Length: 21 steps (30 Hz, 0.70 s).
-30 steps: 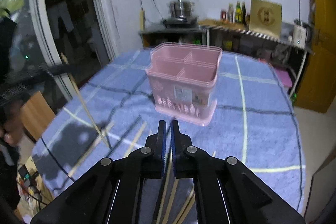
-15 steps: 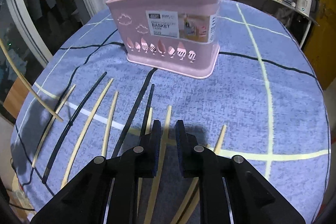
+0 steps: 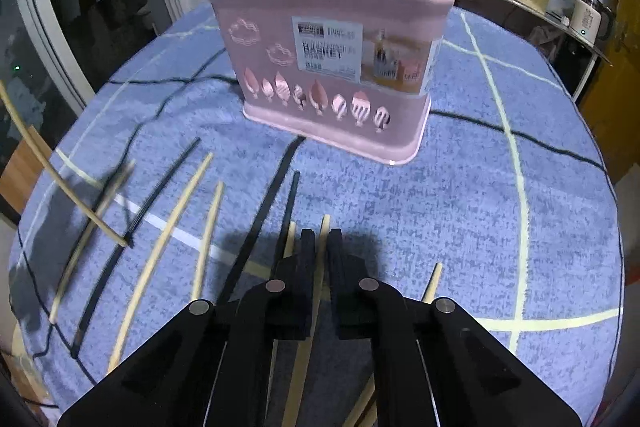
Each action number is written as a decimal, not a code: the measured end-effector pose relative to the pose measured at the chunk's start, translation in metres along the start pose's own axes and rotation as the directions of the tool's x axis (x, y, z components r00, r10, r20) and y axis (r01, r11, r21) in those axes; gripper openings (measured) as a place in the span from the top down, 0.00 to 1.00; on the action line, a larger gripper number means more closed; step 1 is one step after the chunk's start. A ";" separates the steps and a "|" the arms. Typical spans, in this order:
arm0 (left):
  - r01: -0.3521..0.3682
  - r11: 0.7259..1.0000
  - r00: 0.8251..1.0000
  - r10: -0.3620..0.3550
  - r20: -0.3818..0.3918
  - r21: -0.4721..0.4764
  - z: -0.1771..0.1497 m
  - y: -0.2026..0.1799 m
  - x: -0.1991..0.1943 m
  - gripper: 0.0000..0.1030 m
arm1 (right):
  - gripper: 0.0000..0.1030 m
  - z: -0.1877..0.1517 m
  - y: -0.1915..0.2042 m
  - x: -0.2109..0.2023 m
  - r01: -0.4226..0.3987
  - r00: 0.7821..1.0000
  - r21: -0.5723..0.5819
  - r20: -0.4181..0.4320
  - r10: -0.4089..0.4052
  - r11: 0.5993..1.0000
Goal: Organize utensils
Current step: 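Lift both held wooden chopsticks and carry them over the pink basket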
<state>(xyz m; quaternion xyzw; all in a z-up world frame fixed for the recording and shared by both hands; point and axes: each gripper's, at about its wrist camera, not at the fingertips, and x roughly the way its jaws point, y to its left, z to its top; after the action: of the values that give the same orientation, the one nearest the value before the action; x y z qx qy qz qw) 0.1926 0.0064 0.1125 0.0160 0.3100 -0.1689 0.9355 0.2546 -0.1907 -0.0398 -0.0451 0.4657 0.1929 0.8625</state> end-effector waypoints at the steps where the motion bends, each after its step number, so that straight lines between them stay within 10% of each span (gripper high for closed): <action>1: 0.001 1.000 1.000 -0.001 0.000 -0.001 0.000 0.000 0.000 0.96 | 0.94 0.002 0.000 -0.004 0.001 1.000 0.000 0.011 -0.001 1.000; 21: -0.004 1.000 0.999 0.004 0.037 0.013 0.016 -0.012 -0.019 0.96 | 0.95 0.033 0.019 -0.145 0.002 0.939 -0.043 0.343 0.013 0.999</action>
<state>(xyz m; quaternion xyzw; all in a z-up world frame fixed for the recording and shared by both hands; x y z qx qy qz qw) 0.1837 -0.0009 0.1375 0.0197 0.2915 -0.1693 0.9413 0.2026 -0.2071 0.0998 -0.0278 0.3042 0.2100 0.9288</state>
